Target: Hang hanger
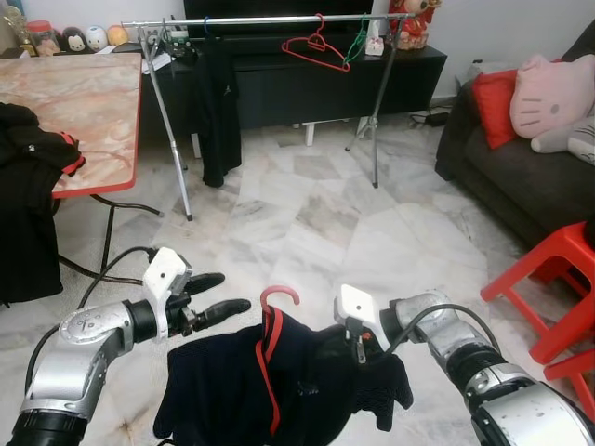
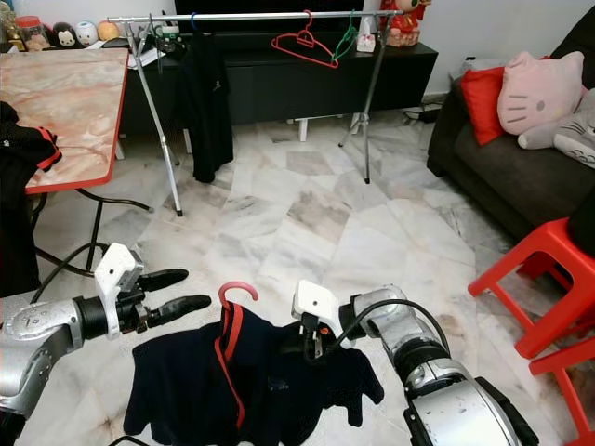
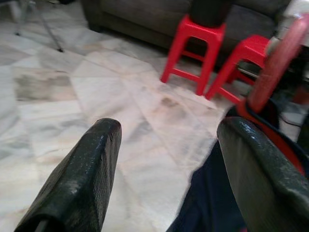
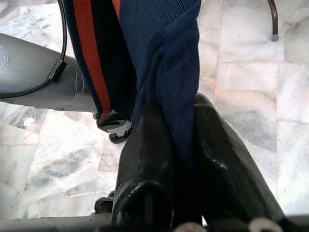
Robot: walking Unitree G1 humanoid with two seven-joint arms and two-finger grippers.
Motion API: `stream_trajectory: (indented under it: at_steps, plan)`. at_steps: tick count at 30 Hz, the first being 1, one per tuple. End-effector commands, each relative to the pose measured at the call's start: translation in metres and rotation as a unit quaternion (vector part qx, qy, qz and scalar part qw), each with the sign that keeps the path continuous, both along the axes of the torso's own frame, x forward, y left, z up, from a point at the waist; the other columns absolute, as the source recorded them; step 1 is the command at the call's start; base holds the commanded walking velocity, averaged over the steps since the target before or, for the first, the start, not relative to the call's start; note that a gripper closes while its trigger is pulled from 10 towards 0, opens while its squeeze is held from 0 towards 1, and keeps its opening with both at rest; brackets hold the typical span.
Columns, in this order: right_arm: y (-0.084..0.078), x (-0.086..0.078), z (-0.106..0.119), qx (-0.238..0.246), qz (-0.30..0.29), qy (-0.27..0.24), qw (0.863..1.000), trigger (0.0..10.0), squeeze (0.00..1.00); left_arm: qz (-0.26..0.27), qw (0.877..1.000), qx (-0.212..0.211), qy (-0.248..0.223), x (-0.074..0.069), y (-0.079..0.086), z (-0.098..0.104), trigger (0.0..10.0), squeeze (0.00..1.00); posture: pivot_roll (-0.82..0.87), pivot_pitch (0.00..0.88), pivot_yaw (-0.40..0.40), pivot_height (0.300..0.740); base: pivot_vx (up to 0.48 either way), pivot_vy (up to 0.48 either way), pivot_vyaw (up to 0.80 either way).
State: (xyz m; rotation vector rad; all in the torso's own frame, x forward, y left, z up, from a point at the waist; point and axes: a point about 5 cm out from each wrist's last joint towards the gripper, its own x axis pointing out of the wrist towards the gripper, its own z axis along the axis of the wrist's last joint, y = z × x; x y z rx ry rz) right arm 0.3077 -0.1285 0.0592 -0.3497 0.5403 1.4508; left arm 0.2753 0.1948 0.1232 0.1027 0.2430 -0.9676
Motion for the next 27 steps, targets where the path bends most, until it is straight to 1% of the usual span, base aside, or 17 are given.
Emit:
stream_trajectory:
  at_steps: [1,2,3,4,5,9,11,13,14,18,24,27]
  plan:
    - [-0.004,0.004,0.008,0.009,0.001,-0.017,1.0,0.0,0.0,-0.017,1.0,-0.009,0.013,-0.002,-0.004,-0.005,10.0,0.0,0.08,0.0,-0.08,0.74,0.0,0.0,0.0]
    - [-0.005,0.003,0.008,0.01,0.004,-0.016,1.0,0.0,0.0,-0.021,1.0,-0.016,0.017,-0.002,-0.005,-0.006,10.0,0.87,0.08,0.0,-0.08,0.74,0.0,0.0,0.0]
    - [-0.005,0.003,0.008,0.01,0.004,-0.015,1.0,0.0,0.0,-0.022,0.999,-0.018,0.018,-0.003,-0.005,-0.006,10.0,0.87,0.08,0.0,-0.079,0.74,0.0,0.0,0.0]
    - [-0.005,0.003,0.008,0.011,0.006,-0.015,1.0,0.0,0.0,-0.022,0.999,-0.021,0.022,-0.004,-0.004,-0.007,10.0,1.0,0.08,0.0,-0.079,0.74,0.0,0.0,0.0]
    - [-0.006,0.003,0.008,0.011,0.01,-0.013,1.0,0.0,0.0,-0.02,0.999,-0.023,0.023,-0.005,-0.002,-0.008,10.0,1.0,0.08,0.0,-0.079,0.74,0.0,0.0,0.0]
    - [-0.006,0.001,0.008,0.011,0.02,-0.008,1.0,0.0,0.0,-0.017,0.999,0.001,0.034,-0.007,0.006,-0.016,10.0,1.0,0.08,0.0,-0.077,0.74,0.0,0.0,0.0]
    - [-0.005,0.001,0.008,0.01,0.023,-0.007,1.0,0.0,0.0,-0.019,0.998,0.02,0.047,-0.01,0.012,-0.023,10.0,1.0,0.08,0.0,-0.077,0.74,0.0,0.0,0.0]
    - [-0.005,0.001,0.008,0.009,0.024,-0.007,1.0,0.0,0.0,-0.021,0.998,0.025,0.051,-0.011,0.013,-0.025,10.0,1.0,0.08,0.0,-0.077,0.74,0.0,0.0,0.0]
    - [-0.004,0.0,0.007,0.011,0.029,-0.005,1.0,0.0,0.0,-0.027,0.997,0.037,0.059,-0.014,0.014,-0.029,10.0,1.0,0.08,0.0,-0.077,0.74,0.0,0.0,0.0]
    - [-0.003,-0.001,0.007,0.012,0.037,-0.003,0.999,0.0,0.0,-0.032,0.997,0.042,0.063,-0.015,0.013,-0.032,10.0,1.0,0.08,0.0,-0.077,0.74,0.0,0.0,0.0]
    - [-0.002,-0.001,0.009,0.012,0.047,-0.005,0.999,0.0,0.0,-0.04,0.997,0.048,0.051,-0.012,0.004,-0.035,10.0,1.0,0.07,0.0,-0.079,0.74,0.0,0.0,0.0]
    - [-0.001,-0.001,0.01,0.013,0.051,-0.005,0.999,0.0,0.0,-0.054,0.996,0.045,0.049,-0.012,0.0,-0.035,10.0,1.0,0.07,0.0,-0.079,0.74,0.0,0.0,0.0]
